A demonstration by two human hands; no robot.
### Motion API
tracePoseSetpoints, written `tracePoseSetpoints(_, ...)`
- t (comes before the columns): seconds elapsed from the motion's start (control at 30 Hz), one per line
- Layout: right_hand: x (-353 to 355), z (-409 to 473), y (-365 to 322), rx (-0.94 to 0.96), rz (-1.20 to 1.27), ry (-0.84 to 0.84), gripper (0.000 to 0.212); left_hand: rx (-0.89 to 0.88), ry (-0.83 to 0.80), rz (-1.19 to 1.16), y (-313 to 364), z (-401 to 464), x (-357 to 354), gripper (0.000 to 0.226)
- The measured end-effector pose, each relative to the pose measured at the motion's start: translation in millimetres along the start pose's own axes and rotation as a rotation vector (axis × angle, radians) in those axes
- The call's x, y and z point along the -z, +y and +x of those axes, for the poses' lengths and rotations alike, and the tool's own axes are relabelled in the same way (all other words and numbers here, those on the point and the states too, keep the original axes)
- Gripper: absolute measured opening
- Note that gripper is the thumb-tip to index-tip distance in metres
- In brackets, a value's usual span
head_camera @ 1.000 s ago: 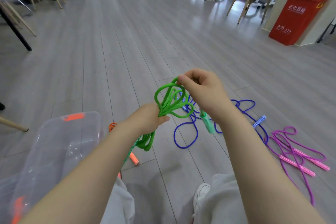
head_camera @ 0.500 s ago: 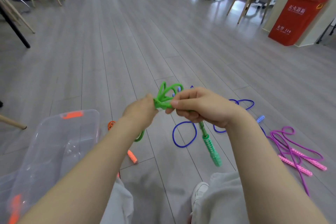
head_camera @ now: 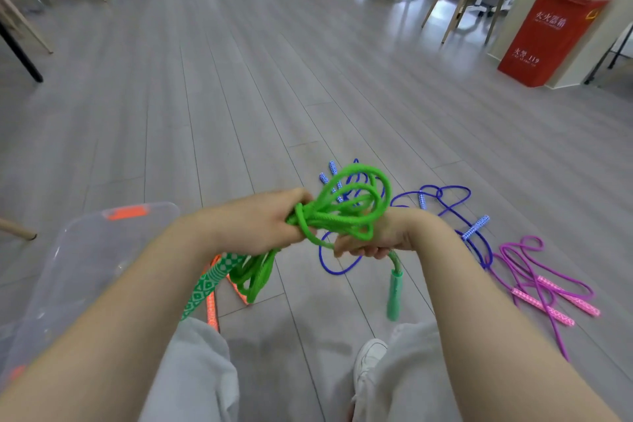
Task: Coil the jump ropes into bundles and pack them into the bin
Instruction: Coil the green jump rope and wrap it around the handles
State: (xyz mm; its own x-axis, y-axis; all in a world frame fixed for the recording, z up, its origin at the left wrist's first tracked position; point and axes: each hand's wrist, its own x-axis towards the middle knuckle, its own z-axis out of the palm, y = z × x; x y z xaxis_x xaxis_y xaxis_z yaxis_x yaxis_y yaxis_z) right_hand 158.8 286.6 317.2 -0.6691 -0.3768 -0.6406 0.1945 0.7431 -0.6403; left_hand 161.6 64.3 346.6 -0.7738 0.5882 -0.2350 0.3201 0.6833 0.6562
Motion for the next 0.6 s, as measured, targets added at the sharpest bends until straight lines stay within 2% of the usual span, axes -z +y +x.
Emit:
tracePoseSetpoints(0.13, 12.9, 1.1, 10.0, 0.021, -0.318, 0.306, 0.017, -0.045, -0.093, 0.24, 7.9, -0.3, -17.8, 0.016)
tracePoseSetpoints(0.23, 17.7, 9.1, 15.3, 0.144, -0.044, 0.405, 0.014, -0.022, -0.139, 0.34, 9.2, -1.0, -22.8, 0.017)
tracePoseSetpoints(0.37, 15.5, 3.5, 1.3, 0.316, 0.173, 0.374, 0.005, 0.031, -0.238, 0.451, 12.3, -6.4, -22.1, 0.026)
tracePoseSetpoints(0.47, 19.3, -0.5, -3.7, 0.323, 0.115, 0.337, 0.009, 0.034, -0.326, 0.519, 15.4, -6.3, -33.1, 0.02)
tracePoseSetpoints(0.6, 14.1, -0.8, -16.5, 0.317, 0.028, 0.392, 0.011, 0.02, -0.367, 0.558, 13.8, 1.3, -45.7, 0.017)
